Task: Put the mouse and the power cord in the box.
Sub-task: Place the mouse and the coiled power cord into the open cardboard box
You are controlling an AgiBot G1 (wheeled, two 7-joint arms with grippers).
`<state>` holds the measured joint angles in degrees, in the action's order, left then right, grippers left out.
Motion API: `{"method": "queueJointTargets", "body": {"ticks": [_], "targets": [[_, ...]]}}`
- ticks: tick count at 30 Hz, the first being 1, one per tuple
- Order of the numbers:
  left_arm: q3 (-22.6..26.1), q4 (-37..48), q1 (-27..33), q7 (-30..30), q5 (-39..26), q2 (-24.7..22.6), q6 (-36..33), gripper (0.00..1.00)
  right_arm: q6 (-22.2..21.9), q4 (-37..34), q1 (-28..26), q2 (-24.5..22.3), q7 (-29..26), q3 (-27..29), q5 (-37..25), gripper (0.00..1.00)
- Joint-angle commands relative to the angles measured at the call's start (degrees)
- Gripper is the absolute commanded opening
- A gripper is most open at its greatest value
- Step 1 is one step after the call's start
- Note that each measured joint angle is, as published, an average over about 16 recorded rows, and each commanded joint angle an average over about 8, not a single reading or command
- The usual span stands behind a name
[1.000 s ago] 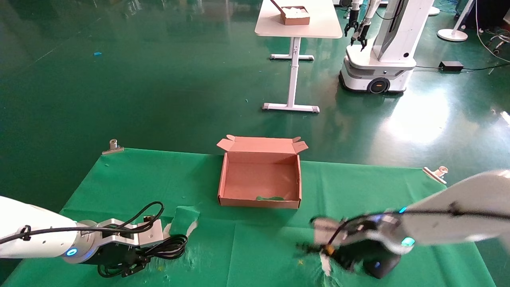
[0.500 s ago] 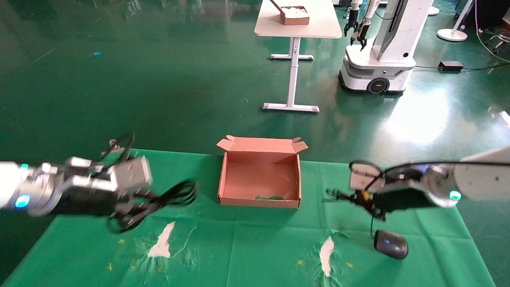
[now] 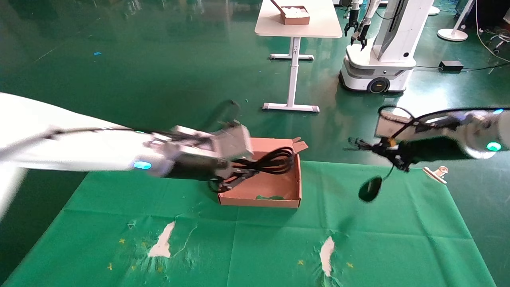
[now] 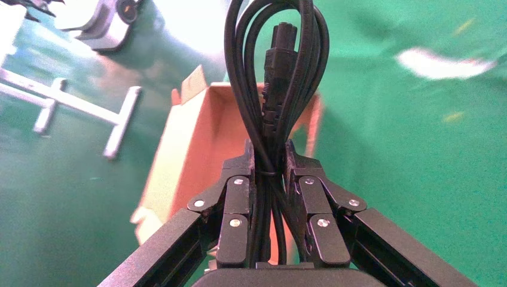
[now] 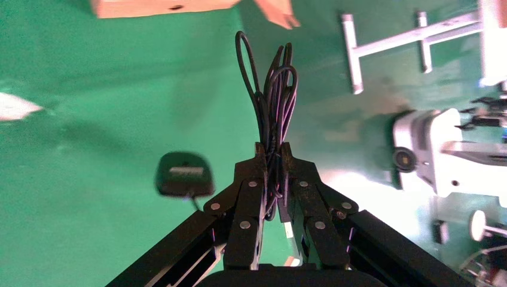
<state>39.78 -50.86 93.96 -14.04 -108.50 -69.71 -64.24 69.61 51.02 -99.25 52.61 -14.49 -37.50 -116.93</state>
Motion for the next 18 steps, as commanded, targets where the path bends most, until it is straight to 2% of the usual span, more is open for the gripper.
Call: {"method": "queueJointTargets", "body": {"ticks": [1, 6, 7, 14, 15, 18], "targets": [[1.2, 2.1, -0.7, 2.9, -2.8, -3.5, 3.9, 0.00, -0.1, 0.1, -0.7, -0.5, 0.0, 0.3, 0.0, 0.00], [6.0, 8.5, -2.1, 9.0, -6.4, -8.2, 14.8, 0.00, 1.0, 1.8, -2.1, -2.6, 0.1, 0.6, -0.4, 0.00], [7.3, 9.5, -2.2, 9.6, -6.5, -8.6, 16.6, 0.06, 1.3, 2.2, -2.2, -3.0, 0.1, 0.6, -0.5, 0.00], [16.9, 12.6, -1.6, 7.9, -4.1, -9.0, 23.5, 0.93, 3.8, 6.0, -1.1, -5.8, -1.0, 0.8, 0.3, 0.00], [18.0, 12.7, -1.4, 7.4, -3.5, -9.0, 23.9, 1.00, 4.0, 6.6, -0.8, -6.1, -1.4, 0.9, 0.4, 0.00], [21.0, 12.9, -0.7, 6.2, -1.8, -8.9, 25.1, 1.00, 4.3, 8.6, 0.2, -6.6, -2.6, 1.0, 0.9, 0.00]]}}
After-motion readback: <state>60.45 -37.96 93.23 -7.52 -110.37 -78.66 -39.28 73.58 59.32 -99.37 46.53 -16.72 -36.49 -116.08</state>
